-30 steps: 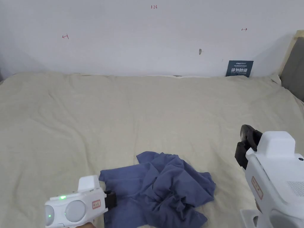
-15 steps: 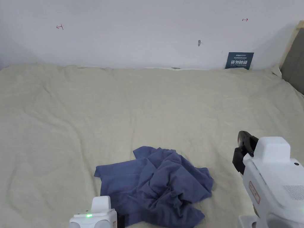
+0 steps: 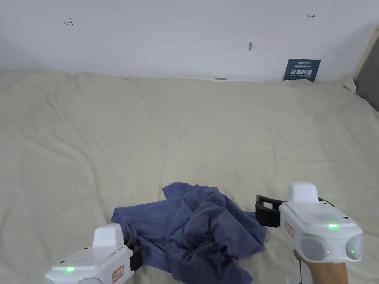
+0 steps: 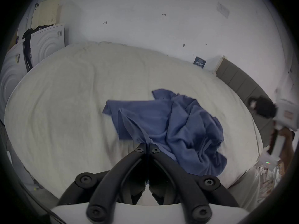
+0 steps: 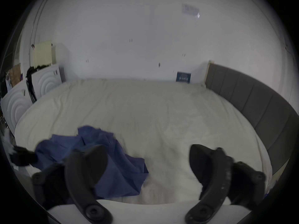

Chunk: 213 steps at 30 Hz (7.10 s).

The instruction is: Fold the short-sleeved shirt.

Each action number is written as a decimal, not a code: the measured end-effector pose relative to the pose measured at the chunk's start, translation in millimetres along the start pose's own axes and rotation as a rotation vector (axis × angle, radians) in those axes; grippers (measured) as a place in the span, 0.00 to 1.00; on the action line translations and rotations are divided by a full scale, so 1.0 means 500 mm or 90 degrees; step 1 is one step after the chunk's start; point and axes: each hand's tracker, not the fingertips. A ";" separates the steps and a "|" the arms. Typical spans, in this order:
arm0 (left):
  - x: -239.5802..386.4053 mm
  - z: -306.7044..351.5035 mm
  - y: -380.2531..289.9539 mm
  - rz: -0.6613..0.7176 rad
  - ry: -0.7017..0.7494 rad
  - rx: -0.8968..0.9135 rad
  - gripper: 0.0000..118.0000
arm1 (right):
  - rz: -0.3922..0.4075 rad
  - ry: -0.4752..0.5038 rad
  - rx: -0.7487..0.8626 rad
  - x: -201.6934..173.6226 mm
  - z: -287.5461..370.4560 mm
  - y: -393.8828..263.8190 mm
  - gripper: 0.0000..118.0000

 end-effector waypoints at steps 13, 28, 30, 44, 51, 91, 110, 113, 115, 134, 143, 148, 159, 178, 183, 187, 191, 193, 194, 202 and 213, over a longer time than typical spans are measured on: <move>-0.001 -0.034 -0.001 -0.060 -0.007 -0.009 0.02 | -0.028 0.044 -0.217 -0.038 -0.233 -0.088 0.24; -0.044 0.036 0.136 0.026 -0.037 0.093 0.02 | 0.007 0.047 0.012 0.066 -0.050 0.121 0.07; -0.057 0.048 0.198 0.019 -0.021 0.127 0.02 | 0.013 0.037 0.053 0.092 -0.024 0.176 0.07; -0.090 0.149 0.655 -0.122 0.149 0.319 0.02 | 0.025 -0.021 0.223 0.063 0.158 0.540 0.07; -0.101 0.145 0.804 -0.093 0.204 0.363 0.02 | 0.003 -0.048 0.263 0.077 0.138 0.644 0.07; -0.302 0.084 0.125 0.028 0.241 0.048 0.02 | -0.113 -0.028 0.015 0.067 0.121 0.000 0.07; -0.365 0.035 -0.122 0.038 0.271 -0.181 0.02 | -0.135 -0.046 -0.244 0.035 0.109 -0.277 0.07; -0.360 0.033 -0.113 0.033 0.281 -0.166 0.18 | -0.134 -0.045 -0.236 0.024 0.137 -0.247 0.15; -0.351 0.043 -0.096 0.041 0.288 -0.161 0.34 | -0.134 -0.039 -0.208 0.017 0.164 -0.213 0.27; -0.088 0.251 0.188 -0.020 0.145 0.384 0.69 | -0.058 -0.045 0.259 0.035 0.311 0.077 0.80; -0.036 0.217 0.212 -0.069 0.107 0.368 0.00 | -0.023 -0.093 0.326 -0.035 0.343 0.094 0.01; -0.036 0.142 0.272 -0.070 0.100 0.306 0.00 | -0.025 -0.093 0.316 -0.023 0.308 0.119 0.01; -0.137 -0.214 0.457 -0.075 0.071 0.096 0.00 | -0.050 -0.082 0.257 -0.001 0.158 0.170 0.01; -0.235 -0.573 0.472 -0.060 0.140 -0.114 0.55 | -0.085 -0.112 0.117 0.075 -0.073 0.165 0.01; -0.210 -0.537 0.476 -0.098 0.123 -0.088 0.03 | -0.114 -0.090 0.014 0.118 -0.152 0.152 0.18; -0.173 -0.455 0.488 -0.094 0.118 -0.028 0.03 | -0.119 -0.083 -0.094 0.141 -0.245 0.125 0.75; -0.144 -0.374 0.497 -0.110 0.093 -0.004 0.03 | -0.109 -0.082 -0.190 0.153 -0.339 0.089 0.94; -0.136 -0.346 0.497 -0.118 0.088 0.005 0.03 | -0.086 -0.095 -0.226 0.154 -0.381 0.070 0.89; -0.136 -0.339 0.498 -0.126 0.085 0.007 0.03 | -0.079 -0.096 -0.239 0.153 -0.394 0.065 0.78; -0.153 -0.308 0.474 -0.130 0.104 0.005 0.03 | -0.031 -0.042 -0.223 0.140 -0.385 0.056 0.04; -0.170 -0.143 0.479 -0.062 0.121 0.084 0.03 | 0.000 -0.034 0.012 0.107 -0.100 0.216 0.04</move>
